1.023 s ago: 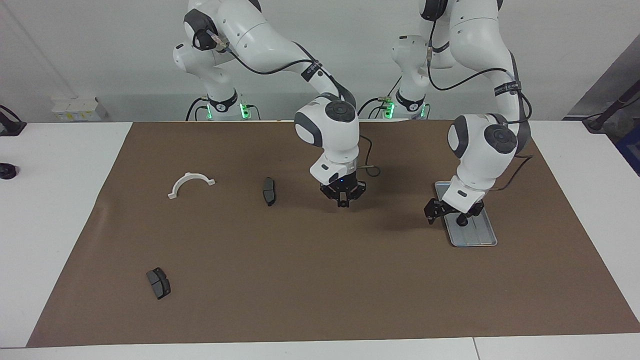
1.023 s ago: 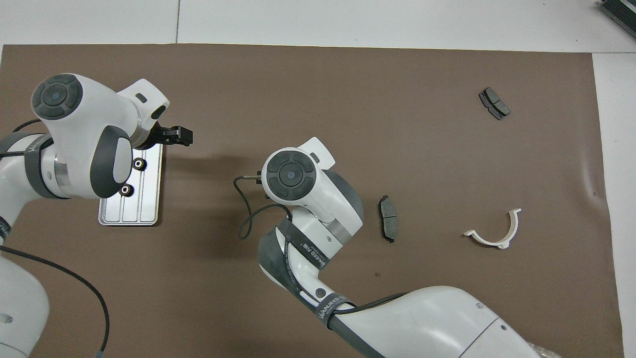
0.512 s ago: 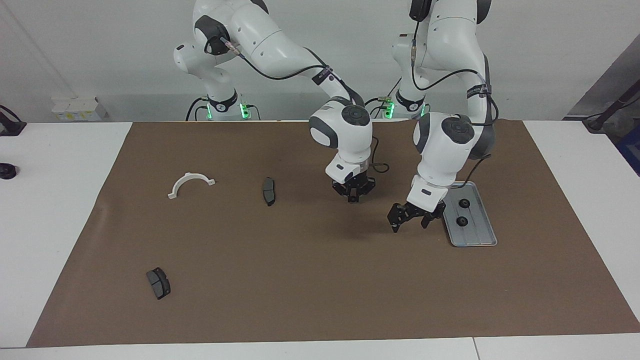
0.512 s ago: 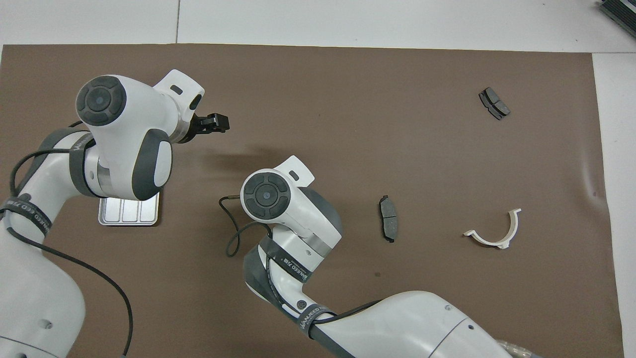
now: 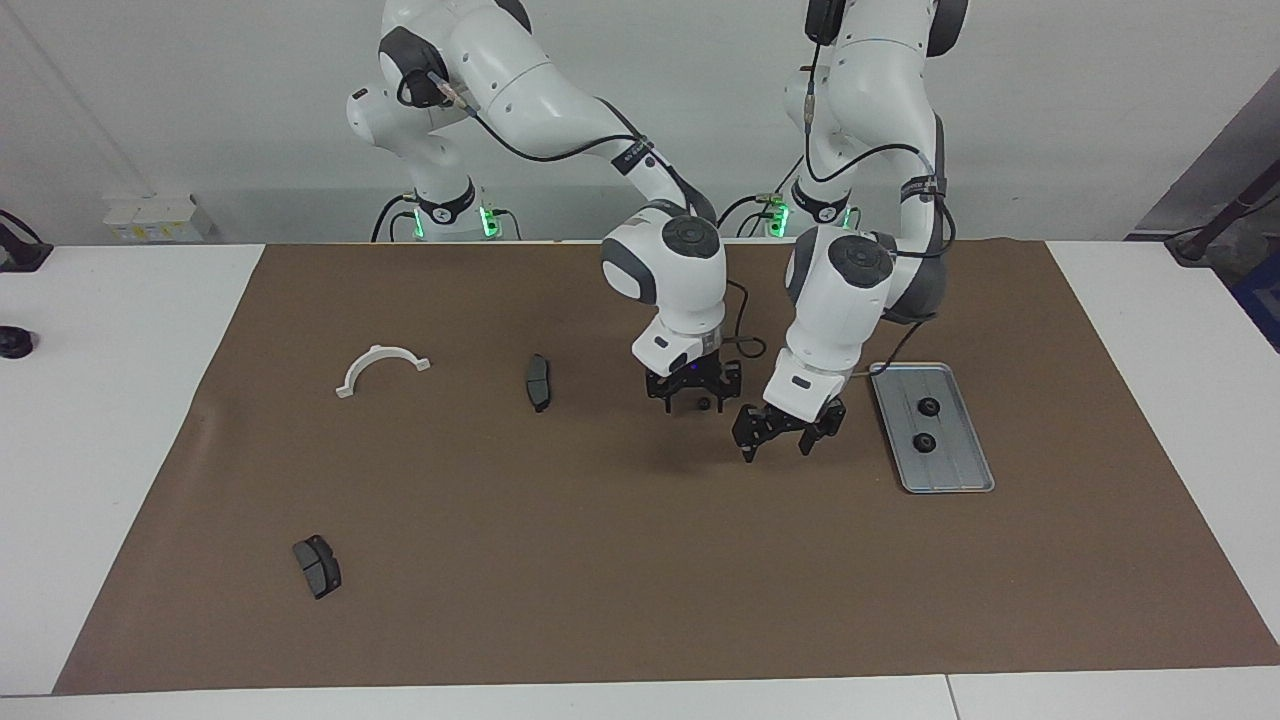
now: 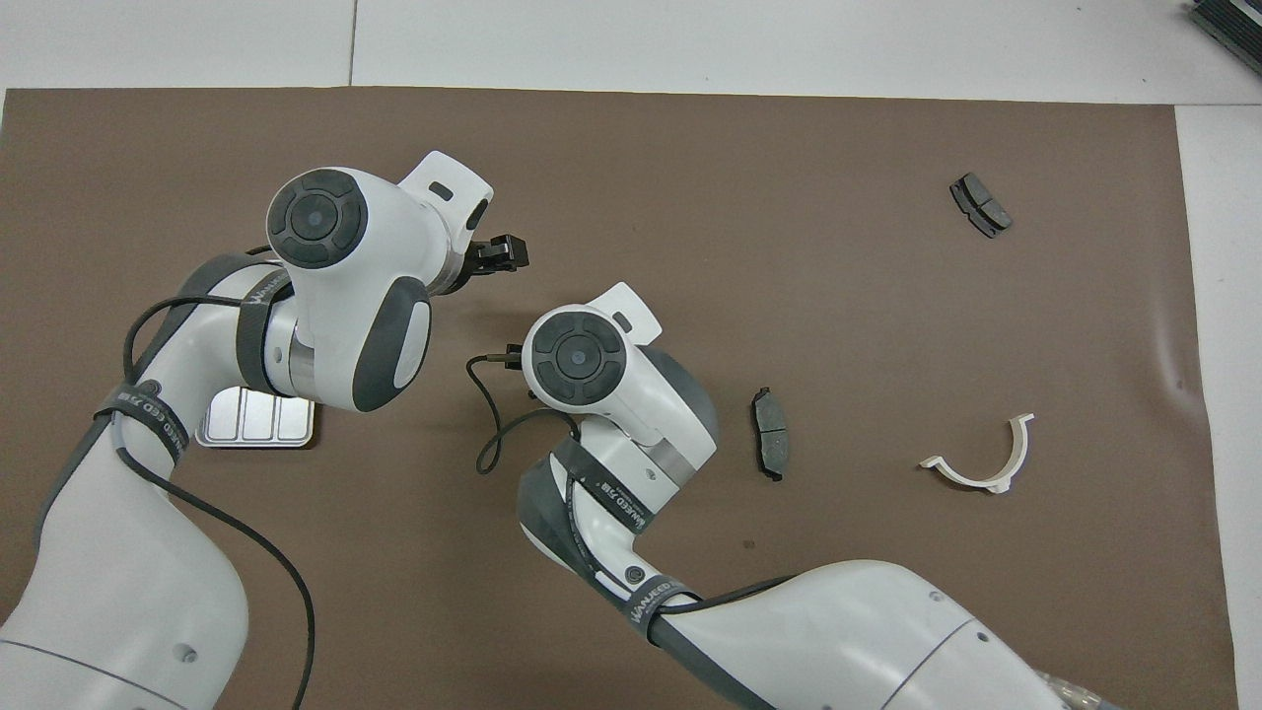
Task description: Pick bearing gear from pile to tray
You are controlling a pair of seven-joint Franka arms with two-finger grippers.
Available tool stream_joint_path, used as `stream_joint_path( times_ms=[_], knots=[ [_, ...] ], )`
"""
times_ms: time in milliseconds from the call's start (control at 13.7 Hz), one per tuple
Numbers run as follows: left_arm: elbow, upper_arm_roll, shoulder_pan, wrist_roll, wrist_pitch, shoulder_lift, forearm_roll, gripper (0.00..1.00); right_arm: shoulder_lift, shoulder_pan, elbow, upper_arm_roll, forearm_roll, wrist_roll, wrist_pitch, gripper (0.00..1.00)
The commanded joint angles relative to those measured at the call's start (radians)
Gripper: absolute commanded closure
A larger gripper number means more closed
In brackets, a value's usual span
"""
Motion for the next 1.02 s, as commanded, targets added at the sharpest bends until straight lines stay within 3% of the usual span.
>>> stream_joint_path(
  times_ms=[0,219,658,950],
  knots=[
    [0.013,0.018,-0.056,-0.039,0.005,0.016,-0.003,0.19,-0.175,-0.076,-0.155,0.01,0.001,-0.025,-0.012,0.0],
    [-0.002,0.021,-0.118,-0.059,-0.006,0.028,0.005,0.28,-0.329,-0.165,-0.255,0.012,0.012,-0.092,-0.07,0.0],
    [-0.118,0.024,-0.19,-0.057,-0.063,-0.002,0.032,0.36,-0.513,-0.392,-0.24,0.001,0.112,-0.445,-0.317,0.0],
    [-0.123,0.022,-0.204,-0.056,-0.153,-0.016,0.032,0.46,-0.564,-0.401,-0.157,-0.122,0.117,-0.577,-0.475,0.0]
  ],
)
